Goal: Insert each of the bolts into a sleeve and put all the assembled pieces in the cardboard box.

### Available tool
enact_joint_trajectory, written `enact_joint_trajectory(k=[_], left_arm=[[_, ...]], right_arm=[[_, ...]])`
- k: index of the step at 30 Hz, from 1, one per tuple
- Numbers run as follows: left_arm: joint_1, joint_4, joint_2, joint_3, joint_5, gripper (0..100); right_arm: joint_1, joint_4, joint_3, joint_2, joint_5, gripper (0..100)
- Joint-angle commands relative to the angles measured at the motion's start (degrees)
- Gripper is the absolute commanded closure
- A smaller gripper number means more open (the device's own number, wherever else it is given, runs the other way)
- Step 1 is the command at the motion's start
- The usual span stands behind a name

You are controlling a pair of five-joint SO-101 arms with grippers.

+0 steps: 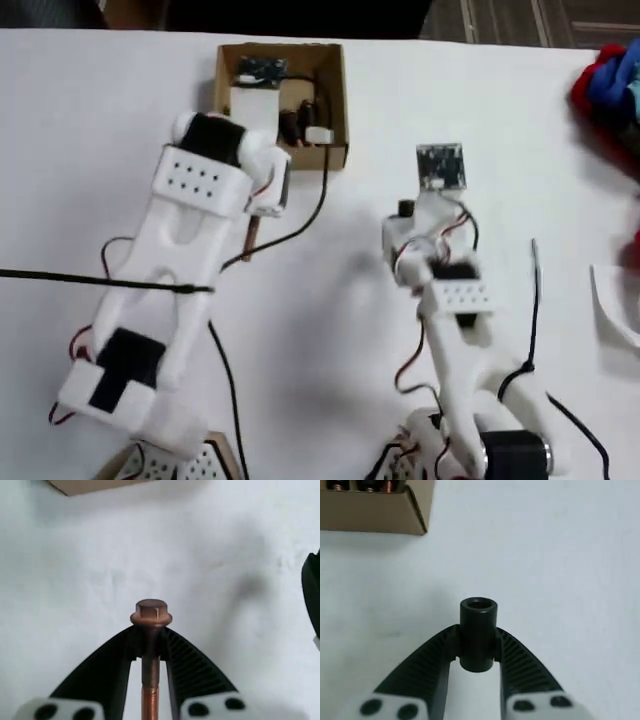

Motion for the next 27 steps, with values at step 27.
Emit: enact_joint_trajectory(k=[27], left_arm=[[9.7, -86.9, -33.0, 50.6, -1.5, 97]], right_arm=[[-8.0, -72.9, 30.1, -4.0, -0.6, 97.8]])
